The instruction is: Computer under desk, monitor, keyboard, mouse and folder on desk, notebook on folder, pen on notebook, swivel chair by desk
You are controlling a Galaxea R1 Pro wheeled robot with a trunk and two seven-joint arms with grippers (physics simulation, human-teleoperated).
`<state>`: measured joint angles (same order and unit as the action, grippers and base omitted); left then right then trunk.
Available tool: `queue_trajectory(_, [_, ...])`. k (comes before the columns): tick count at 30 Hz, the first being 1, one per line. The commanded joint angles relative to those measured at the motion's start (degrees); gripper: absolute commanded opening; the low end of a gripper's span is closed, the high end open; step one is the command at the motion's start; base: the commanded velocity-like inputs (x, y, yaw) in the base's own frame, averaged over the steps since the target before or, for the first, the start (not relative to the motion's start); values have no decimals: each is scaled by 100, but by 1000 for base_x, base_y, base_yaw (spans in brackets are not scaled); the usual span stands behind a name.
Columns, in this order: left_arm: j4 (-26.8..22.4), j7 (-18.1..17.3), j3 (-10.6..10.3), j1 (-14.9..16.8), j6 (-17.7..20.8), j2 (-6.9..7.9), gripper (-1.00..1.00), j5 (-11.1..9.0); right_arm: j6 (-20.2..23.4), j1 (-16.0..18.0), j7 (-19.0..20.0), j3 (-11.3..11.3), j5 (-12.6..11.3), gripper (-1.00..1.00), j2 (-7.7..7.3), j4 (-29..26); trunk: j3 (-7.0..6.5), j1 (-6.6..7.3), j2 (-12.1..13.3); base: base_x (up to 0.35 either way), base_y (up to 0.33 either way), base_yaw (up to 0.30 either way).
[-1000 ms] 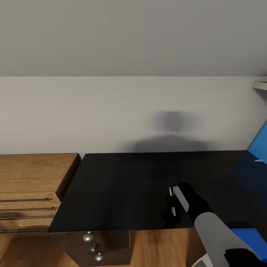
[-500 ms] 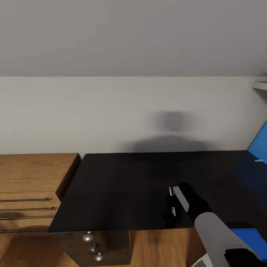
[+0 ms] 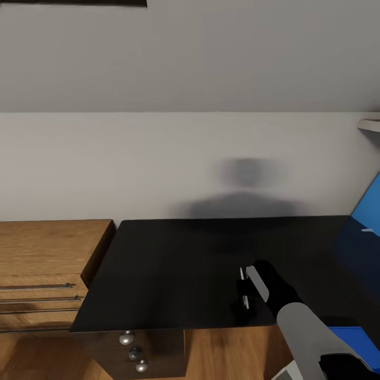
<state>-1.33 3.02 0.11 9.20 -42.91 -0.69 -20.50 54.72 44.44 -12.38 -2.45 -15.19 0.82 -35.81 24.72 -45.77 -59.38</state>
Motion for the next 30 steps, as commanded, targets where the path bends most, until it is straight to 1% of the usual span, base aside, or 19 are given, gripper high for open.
queue_trajectory(1, [1, 32, -2, 3, -16, -1, 100, 20, 10, 3, -44, -19, -72, -100, -3, -5, -12, 22, 38, 0, 0, 0])
queue_trajectory(5, [1, 32, -2, 3, -16, -1, 100, 20, 17, 3, -45, -9, -78, -100, 1, -23, -84, 110, 198, 0, 0, 0])
queue_trajectory(8, [1, 32, -2, 3, -16, -1, 100, 20, 59, 3, -58, 122, -80, -100, 8, -85, -138, 176, 318, 0, 0, 0])
queue_trajectory(10, [1, 32, -2, 3, -11, -1, 100, 20, 136, 3, -64, 324, -80, -100, 15, -322, -174, 220, 399, 0, 0, 0])
queue_trajectory(12, [1, 33, -2, 3, -4, -5, 100, 20, 287, 3, -67, 590, -80, -100, 33, -770, -210, 264, 479, 0, 0, 0])
queue_trajectory(14, [1, 36, -2, 3, 13, -5, 100, 20, 345, 3, -65, 718, -80, -100, 35, -1043, -246, 308, 559, 0, 0, -12])
queue_trajectory(17, [1, 33, 4, 3, 113, -5, 100, 16, 385, 3, -69, 827, -77, -100, -1, -1251, -300, 374, 679, 0, 0, -104])
queue_trajectory(22, [1, 32, 11, 3, 202, -9, 100, 12, 393, -2, -84, 869, -67, -100, -97, -1348, -389, 484, 880, 0, 0, -188])
queue_trajectory(27, [1, 32, 21, 3, 217, -12, 100, 11, 349, -8, -77, 876, -54, -100, -197, -1355, -479, 593, 1080, 0, 0, -79])
queue_trajectory(28, [1, 32, 25, 3, 217, -14, 100, 11, 295, -11, -81, 871, -41, -100, -222, -1356, -497, 615, 1121, 0, 0, -26])
queue_trajectory(29, [1, 32, 26, 3, 214, -12, 100, 11, 148, -13, -77, 864, 2, -100, -253, -1345, -515, 637, 1161, 0, 0, -11])
queue_trajectory(30, [1, 32, 25, 3, 214, -12, 100, 11, 115, -13, -76, 863, 12, -100, -257, -1341, -533, 659, 1201, 0, 0, -9])
